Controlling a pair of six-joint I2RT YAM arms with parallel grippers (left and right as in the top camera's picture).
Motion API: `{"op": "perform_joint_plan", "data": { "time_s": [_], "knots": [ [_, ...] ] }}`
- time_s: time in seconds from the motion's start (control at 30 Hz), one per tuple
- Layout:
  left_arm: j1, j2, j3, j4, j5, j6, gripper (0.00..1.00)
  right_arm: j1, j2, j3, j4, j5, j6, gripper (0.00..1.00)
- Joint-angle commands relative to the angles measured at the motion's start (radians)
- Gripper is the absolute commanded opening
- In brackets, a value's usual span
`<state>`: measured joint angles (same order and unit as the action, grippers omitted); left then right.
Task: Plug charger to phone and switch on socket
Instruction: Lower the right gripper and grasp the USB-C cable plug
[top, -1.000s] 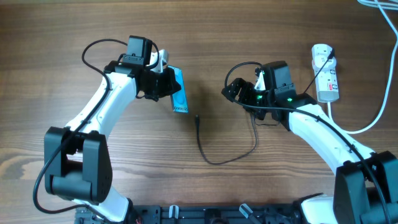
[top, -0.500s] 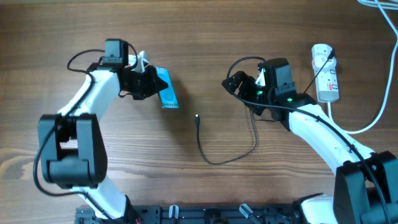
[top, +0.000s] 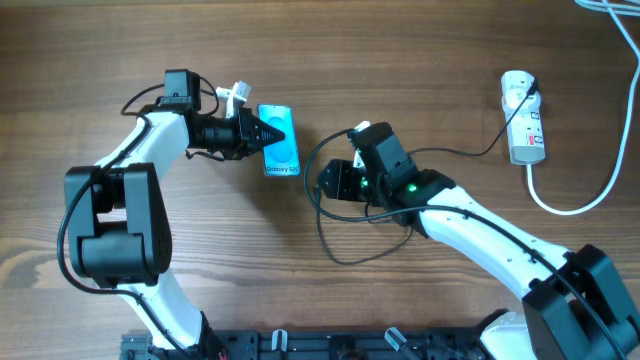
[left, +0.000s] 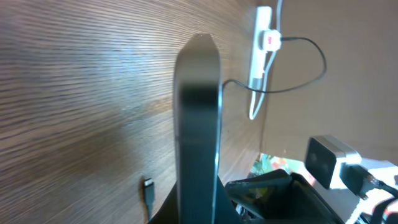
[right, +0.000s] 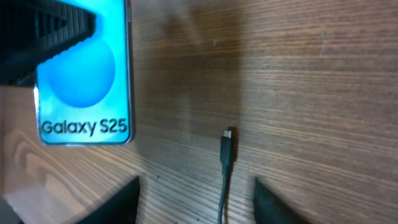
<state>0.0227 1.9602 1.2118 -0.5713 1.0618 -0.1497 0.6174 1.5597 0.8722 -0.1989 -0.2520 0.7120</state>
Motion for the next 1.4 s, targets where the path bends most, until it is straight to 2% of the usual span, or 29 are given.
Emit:
{"op": "perform_joint_plan", "data": {
  "time_s": [0.0,0.07,0.2,0.27,0.43,0.63,0.77,0.87,0.97,1.17,1.37],
  "knots": [
    [0.018,0.000,-0.003,0.016,0.101,0.068,0.04,0.024,0.006,0.005,-0.006,0.041,-0.058,0.36],
    [0.045,0.000,-0.003,0.019,0.101,0.068,0.04,0.032,0.006,0.017,-0.029,0.014,-0.068,0.36],
    [0.118,0.000,-0.004,0.006,0.101,0.068,0.04,0.031,0.006,0.253,-0.394,0.075,-0.171,0.35],
    [0.131,0.000,-0.004,0.003,0.100,0.068,0.04,0.034,0.014,0.326,-0.494,0.076,-0.180,0.35],
    [0.131,0.000,-0.004,0.004,0.097,0.068,0.04,0.092,0.152,0.328,-0.529,0.080,-0.167,0.43],
    [0.130,0.000,-0.004,0.003,0.097,0.068,0.04,0.152,0.390,0.329,-0.431,0.107,-0.161,0.42],
    [0.130,0.000,-0.004,0.003,0.097,0.068,0.04,0.154,0.436,0.335,-0.384,0.128,-0.147,0.34],
    [0.130,0.000,-0.004,0.003,0.097,0.068,0.04,0.165,0.441,0.335,-0.389,0.232,-0.128,0.16],
    [0.130,0.000,-0.004,0.003,0.097,0.068,0.04,0.164,0.441,0.359,-0.454,0.256,-0.106,0.05],
    [0.130,0.000,-0.004,0.003,0.096,0.068,0.04,0.146,0.441,0.475,-0.722,0.451,-0.109,0.05],
    [0.130,0.000,-0.004,0.003,0.096,0.068,0.04,0.133,0.442,0.474,-0.649,0.317,-0.121,0.05]
  ]
}}
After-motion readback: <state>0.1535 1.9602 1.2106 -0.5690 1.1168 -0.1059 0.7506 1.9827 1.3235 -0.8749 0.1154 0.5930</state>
